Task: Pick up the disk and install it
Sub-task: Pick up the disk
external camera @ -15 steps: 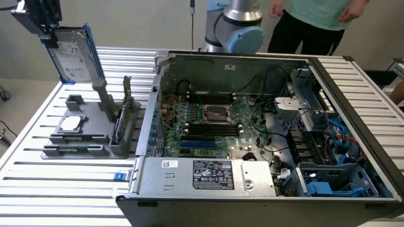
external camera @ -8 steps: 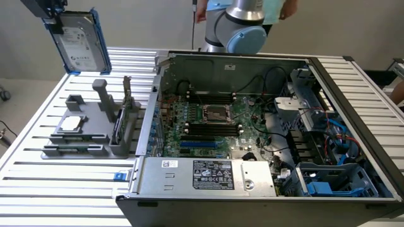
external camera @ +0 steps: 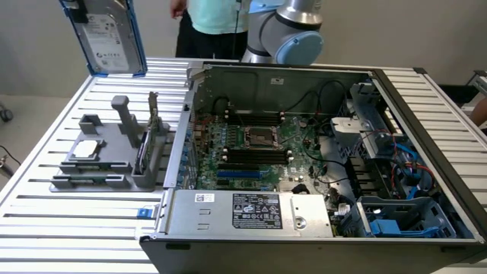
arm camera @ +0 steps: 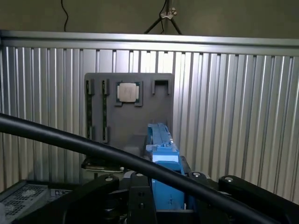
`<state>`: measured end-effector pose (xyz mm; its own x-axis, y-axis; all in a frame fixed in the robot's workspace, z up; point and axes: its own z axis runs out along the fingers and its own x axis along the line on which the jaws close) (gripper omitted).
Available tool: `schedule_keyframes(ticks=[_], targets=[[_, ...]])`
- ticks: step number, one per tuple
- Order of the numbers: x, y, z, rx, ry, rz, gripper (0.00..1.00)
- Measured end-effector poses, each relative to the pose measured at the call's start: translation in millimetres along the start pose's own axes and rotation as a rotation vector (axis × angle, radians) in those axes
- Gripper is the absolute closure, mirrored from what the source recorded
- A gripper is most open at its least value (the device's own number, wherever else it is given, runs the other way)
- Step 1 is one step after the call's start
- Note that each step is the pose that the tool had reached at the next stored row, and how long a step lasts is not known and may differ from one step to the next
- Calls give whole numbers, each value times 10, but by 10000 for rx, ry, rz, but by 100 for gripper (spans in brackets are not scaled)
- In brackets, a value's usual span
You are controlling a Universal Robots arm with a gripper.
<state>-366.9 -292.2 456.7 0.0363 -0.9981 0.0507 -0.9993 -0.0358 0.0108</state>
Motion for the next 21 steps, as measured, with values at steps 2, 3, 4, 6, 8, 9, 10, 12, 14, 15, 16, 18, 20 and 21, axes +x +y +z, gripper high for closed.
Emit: schedule_keyframes(ticks=[2,3,4,6,8,9,10,12,14,15,16,18,20,21], targets=[[19,-89,-90,2,-16,-1,67],[27,-129,-135,3,-20,-2,67],[33,-168,-184,3,-24,-3,67],[47,-239,-274,3,-33,-6,67],[69,-321,-364,3,-47,-10,67],[81,-363,-409,4,-51,-11,67],[95,-405,-454,2,-51,-10,67],[128,-488,-534,3,-51,-10,67],[165,-568,-565,5,-52,-11,67],[184,-607,-569,5,-53,-9,67],[204,-648,-570,3,-52,-10,67],[250,-735,-568,3,-52,-10,67],[294,-818,-567,3,-52,-10,67],[316,-860,-566,3,-52,-10,67]])
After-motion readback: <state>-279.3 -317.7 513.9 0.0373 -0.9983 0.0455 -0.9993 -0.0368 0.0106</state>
